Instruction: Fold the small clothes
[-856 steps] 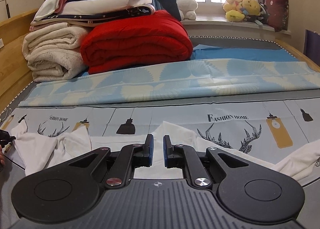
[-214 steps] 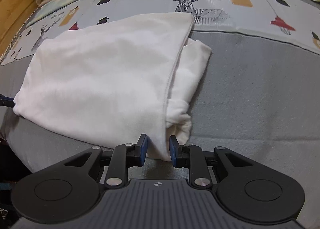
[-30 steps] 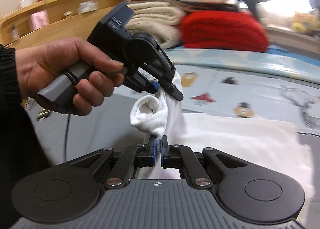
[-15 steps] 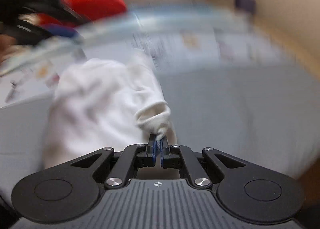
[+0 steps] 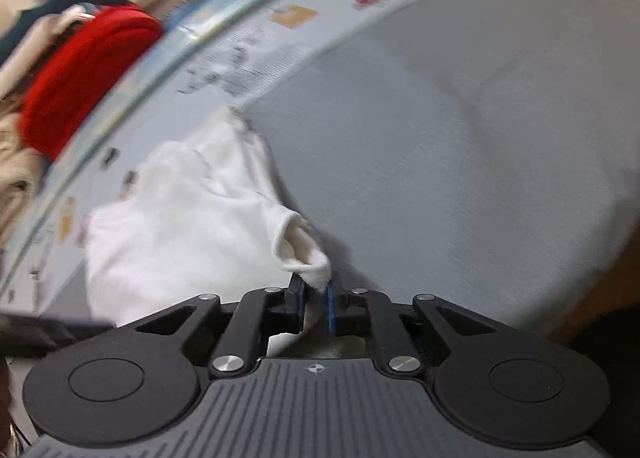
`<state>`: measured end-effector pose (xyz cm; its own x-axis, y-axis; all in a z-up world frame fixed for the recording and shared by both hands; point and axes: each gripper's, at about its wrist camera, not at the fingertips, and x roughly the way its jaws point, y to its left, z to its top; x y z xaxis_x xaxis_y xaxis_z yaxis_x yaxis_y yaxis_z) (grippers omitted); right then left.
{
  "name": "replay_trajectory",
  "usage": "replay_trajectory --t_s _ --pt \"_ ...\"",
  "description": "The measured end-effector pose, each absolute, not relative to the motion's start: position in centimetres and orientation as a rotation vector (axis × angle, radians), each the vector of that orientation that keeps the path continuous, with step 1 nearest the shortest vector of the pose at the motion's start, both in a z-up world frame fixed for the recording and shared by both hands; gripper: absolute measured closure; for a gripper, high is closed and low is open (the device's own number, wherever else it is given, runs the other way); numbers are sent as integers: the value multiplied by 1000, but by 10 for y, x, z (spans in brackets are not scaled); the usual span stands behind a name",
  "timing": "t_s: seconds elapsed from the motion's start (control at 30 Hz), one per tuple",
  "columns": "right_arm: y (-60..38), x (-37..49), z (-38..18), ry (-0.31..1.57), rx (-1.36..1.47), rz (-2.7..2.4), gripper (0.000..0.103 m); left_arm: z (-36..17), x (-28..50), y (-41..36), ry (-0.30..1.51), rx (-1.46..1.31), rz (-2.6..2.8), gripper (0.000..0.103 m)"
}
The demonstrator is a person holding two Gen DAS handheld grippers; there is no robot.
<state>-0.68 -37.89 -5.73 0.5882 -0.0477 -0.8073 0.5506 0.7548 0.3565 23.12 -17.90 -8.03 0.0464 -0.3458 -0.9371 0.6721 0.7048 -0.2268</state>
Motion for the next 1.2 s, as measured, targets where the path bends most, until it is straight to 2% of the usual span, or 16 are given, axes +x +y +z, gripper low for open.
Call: replay_trajectory --t_s 0.1,0.17,0.27,0.37,0.4,0.43,0.5,0.53,0.67,0.87,0.9,0.93,0.97,1.07,1.17,1.2 --pt "-389 -13 -59 990 710 -474 100 -65 239 -173 1325 245 -761 75" --pt "-403 -18 -52 1035 705 -583 99 -48 246 -163 1273 190 -743 73" --pt "-415 -10 -19 956 680 -571 96 -28 265 -140 1206 46 -679 71" --pt "-406 24 26 814 579 -351 96 -25 283 -115 1195 -53 -528 71" --pt "-401 40 38 789 553 -248 87 -27 289 -113 1199 -67 -491 70" --pt "-395 56 44 783 533 -166 68 -28 293 -107 1201 -82 -458 70" --pt "-383 90 47 795 483 -31 51 -25 298 -100 1197 -105 -422 70" --pt "-377 104 44 806 450 11 50 -24 300 -97 1190 -119 -413 70" --pt "-359 163 4 889 340 68 50 -16 301 -89 1176 -159 -409 70" --pt "-357 208 -53 957 380 -5 53 -17 299 -74 1187 -159 -416 70" --pt "-358 211 -57 955 404 16 78 -18 301 -73 1188 -158 -418 70" --pt "-359 210 -58 955 425 48 97 -19 303 -73 1189 -155 -419 70" --pt "-359 211 -57 943 411 46 100 -21 304 -74 1189 -152 -421 71" --pt "-363 207 -43 858 381 -37 100 -22 309 -84 1173 -154 -456 74" --pt "-370 210 -48 879 355 -82 97 -25 311 -102 1171 -151 -509 76" --pt "-371 212 -52 898 331 -100 87 -26 310 -109 1171 -139 -528 76"
